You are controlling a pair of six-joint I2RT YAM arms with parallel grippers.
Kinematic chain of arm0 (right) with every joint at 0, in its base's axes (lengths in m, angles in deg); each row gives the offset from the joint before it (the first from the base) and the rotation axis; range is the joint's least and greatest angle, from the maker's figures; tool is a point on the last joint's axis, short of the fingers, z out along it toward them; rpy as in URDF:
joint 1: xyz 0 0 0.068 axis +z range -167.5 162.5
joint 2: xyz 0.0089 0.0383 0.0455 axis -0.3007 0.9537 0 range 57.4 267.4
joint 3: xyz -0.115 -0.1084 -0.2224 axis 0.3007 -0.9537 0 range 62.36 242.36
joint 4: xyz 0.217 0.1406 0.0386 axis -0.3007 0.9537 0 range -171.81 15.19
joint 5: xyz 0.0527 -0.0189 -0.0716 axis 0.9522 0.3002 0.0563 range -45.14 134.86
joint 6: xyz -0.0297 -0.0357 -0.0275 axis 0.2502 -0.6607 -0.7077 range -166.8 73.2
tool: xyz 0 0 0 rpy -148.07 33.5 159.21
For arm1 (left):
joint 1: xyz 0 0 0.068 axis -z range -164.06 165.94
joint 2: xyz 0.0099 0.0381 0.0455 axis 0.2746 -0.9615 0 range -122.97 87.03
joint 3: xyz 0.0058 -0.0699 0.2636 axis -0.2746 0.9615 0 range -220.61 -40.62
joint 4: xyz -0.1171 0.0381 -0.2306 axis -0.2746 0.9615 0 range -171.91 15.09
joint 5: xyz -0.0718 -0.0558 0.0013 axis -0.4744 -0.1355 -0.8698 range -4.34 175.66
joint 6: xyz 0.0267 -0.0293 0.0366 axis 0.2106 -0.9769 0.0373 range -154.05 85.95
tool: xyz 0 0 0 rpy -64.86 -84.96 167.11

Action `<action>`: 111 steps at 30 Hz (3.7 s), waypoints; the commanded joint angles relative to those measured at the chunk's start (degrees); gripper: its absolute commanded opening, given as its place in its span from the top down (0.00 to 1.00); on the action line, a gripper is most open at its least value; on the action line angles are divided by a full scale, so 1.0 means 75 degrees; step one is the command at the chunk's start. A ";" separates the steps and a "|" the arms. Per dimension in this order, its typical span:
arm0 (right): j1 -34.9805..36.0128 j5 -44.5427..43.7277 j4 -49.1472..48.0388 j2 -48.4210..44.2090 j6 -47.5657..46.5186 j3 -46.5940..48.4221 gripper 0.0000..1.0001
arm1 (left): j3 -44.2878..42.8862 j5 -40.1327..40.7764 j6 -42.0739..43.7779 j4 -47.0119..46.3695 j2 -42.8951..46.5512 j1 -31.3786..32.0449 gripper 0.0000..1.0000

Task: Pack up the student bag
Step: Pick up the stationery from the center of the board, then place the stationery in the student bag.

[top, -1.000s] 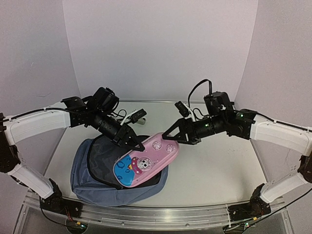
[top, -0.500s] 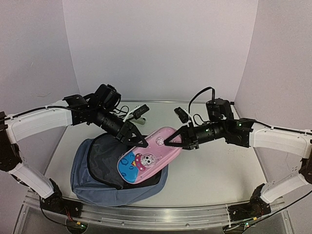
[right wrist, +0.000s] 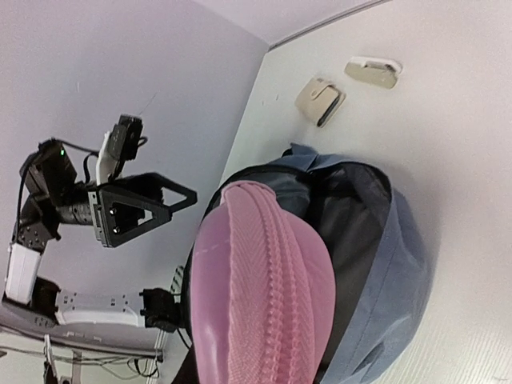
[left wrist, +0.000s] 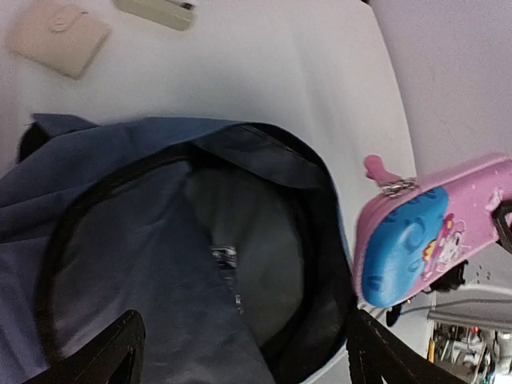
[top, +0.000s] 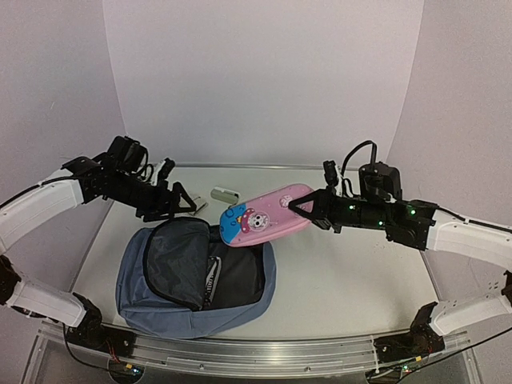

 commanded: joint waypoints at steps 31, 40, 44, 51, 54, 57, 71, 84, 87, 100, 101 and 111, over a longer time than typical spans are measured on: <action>0.0410 -0.1450 -0.1430 0.1167 0.0995 -0.0163 1.00 | 0.2355 -0.1355 -0.0785 -0.1035 0.0287 -0.2302 0.54; 0.0433 -0.1773 -0.1745 0.1395 0.1571 -0.0161 1.00 | 0.1752 -0.1068 -0.0636 -0.0601 0.1100 -0.2296 1.00; 0.0502 -0.1711 -0.1838 0.1833 0.1639 0.0184 1.00 | 0.1233 -0.1163 -0.0486 -0.0243 0.1643 -0.2302 1.00; 0.0761 -0.1673 -0.1985 0.2742 0.1738 0.0786 1.00 | 0.0793 -0.1370 -0.0313 0.0276 0.1854 -0.2299 1.00; 0.0908 -0.1681 -0.2154 0.3115 0.1809 0.1019 1.00 | 0.0736 -0.1455 -0.0285 0.0288 0.1874 -0.2297 1.00; 0.1064 -0.1684 -0.2290 0.3578 0.1891 0.1319 1.00 | 0.0722 -0.1584 -0.0285 0.0206 0.1878 -0.2300 1.00; 0.1675 -0.1789 -0.3799 0.6315 0.2397 0.3096 1.00 | 0.0607 -0.2118 -0.0314 -0.0103 0.1628 -0.2304 1.00; 0.1927 -0.3329 -0.2011 0.5961 0.1048 0.2920 0.35 | 0.0656 -0.1971 -0.0388 -0.0179 0.1549 -0.2300 1.00; 0.1930 -0.3654 -0.1745 0.5702 0.0822 0.2649 0.30 | 0.0683 -0.1973 -0.0407 -0.0179 0.1519 -0.2298 1.00; 0.2024 -0.2849 -0.1688 0.6669 -0.0149 0.3767 0.49 | 0.0776 -0.2109 -0.0336 -0.0325 0.1249 -0.2297 1.00; 0.2041 -0.2759 -0.1692 0.6769 -0.0187 0.3889 0.50 | 0.0768 -0.2108 -0.0324 -0.0333 0.1228 -0.2300 1.00; 0.2221 -0.2526 -0.1776 0.7008 -0.0235 0.4442 0.51 | 0.0793 -0.2130 -0.0337 -0.0499 0.0999 -0.2301 1.00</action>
